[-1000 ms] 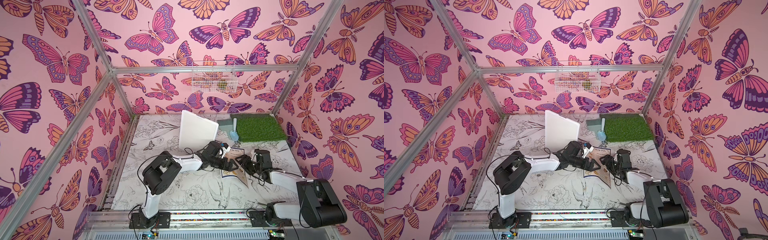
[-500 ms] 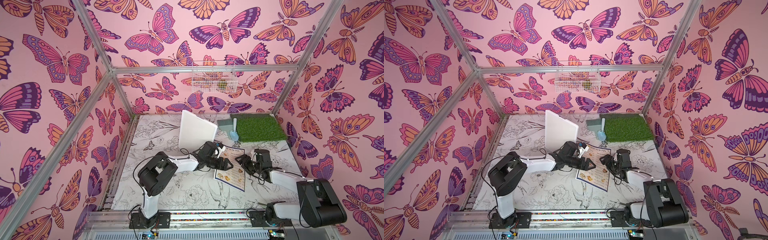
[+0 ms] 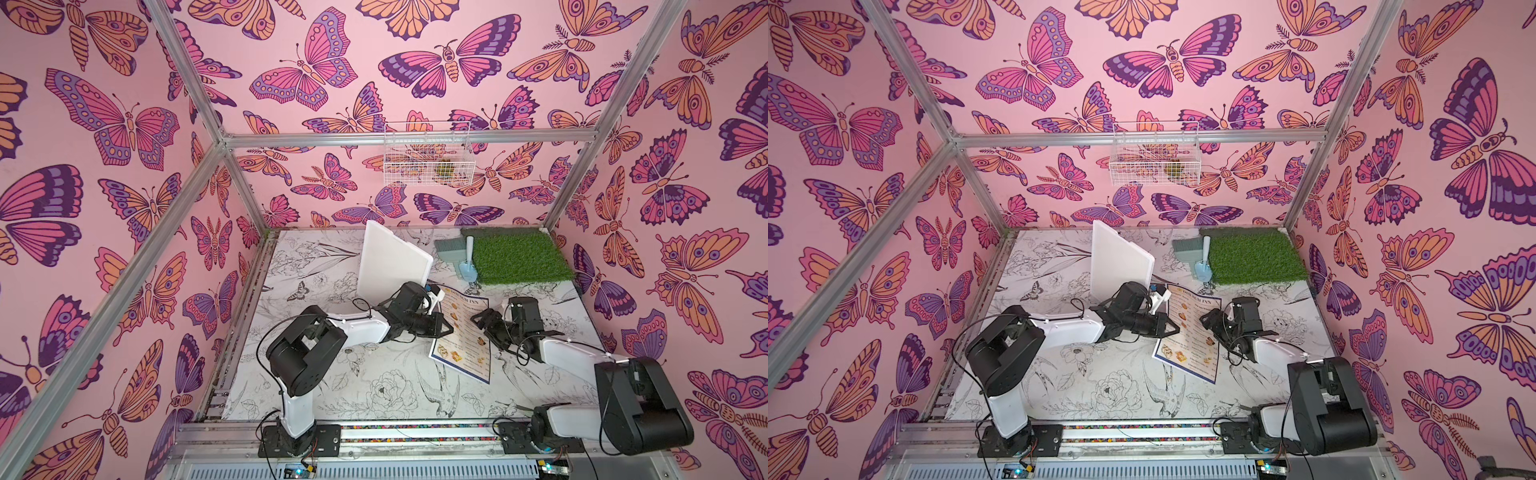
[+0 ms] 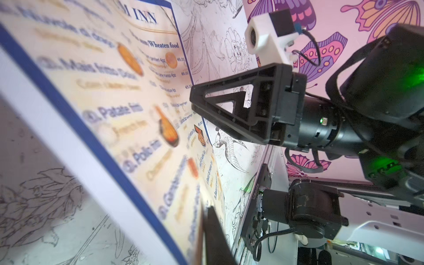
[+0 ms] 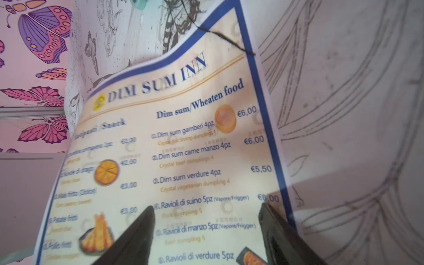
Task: Insert the menus into the narrow rack
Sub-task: Pick up the menu from the center of the board.
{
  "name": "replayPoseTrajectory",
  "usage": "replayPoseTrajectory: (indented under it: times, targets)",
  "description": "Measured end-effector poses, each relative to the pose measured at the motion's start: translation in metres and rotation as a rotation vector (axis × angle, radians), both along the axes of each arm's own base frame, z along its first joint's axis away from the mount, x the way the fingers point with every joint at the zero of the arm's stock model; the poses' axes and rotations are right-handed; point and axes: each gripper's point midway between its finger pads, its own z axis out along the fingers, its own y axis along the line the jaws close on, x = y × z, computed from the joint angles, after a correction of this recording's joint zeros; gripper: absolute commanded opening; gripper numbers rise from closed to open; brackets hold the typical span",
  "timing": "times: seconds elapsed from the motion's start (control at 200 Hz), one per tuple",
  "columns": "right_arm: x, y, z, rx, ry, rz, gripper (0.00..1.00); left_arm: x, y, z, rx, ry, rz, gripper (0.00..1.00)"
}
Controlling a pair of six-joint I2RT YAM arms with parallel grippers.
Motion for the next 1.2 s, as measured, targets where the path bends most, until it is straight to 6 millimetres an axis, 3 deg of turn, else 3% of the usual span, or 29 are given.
replayPoseTrajectory:
  times: [0.15, 0.255, 0.366, 0.421, 0.661, 0.781, 0.906, 1.041, 1.202]
  targets:
    - [-0.009, -0.007, 0.009, -0.055, 0.031, 0.007, 0.78, 0.005, -0.006, 0.013, -0.027, -0.013, -0.002, 0.00]
    - [-0.005, -0.010, 0.036, -0.080, -0.016, 0.022, 0.83, 0.013, -0.016, 0.033, -0.066, -0.043, 0.000, 0.00]
    - [0.002, -0.013, 0.072, -0.099, -0.096, 0.033, 0.90, 0.025, -0.027, 0.065, -0.124, -0.097, 0.001, 0.00]
    - [0.004, -0.014, 0.091, -0.106, -0.142, 0.037, 1.00, 0.029, -0.032, 0.082, -0.152, -0.126, 0.002, 0.00]
    - [-0.008, -0.012, 0.166, -0.077, -0.345, 0.054, 0.99, 0.052, -0.039, 0.164, -0.259, -0.308, 0.059, 0.00]
    - [-0.016, -0.001, 0.197, 0.007, -0.436, 0.079, 1.00, 0.070, -0.035, 0.192, -0.282, -0.379, 0.129, 0.00]
    - [-0.015, 0.017, 0.224, 0.166, -0.521, 0.113, 1.00, 0.098, -0.023, 0.207, -0.276, -0.430, 0.238, 0.00]
    - [-0.010, 0.032, 0.229, 0.302, -0.541, 0.142, 1.00, 0.127, -0.005, 0.221, -0.303, -0.452, 0.353, 0.00]
    - [-0.009, 0.051, 0.248, 0.384, -0.600, 0.205, 0.99, 0.145, 0.005, 0.238, -0.375, -0.452, 0.432, 0.00]
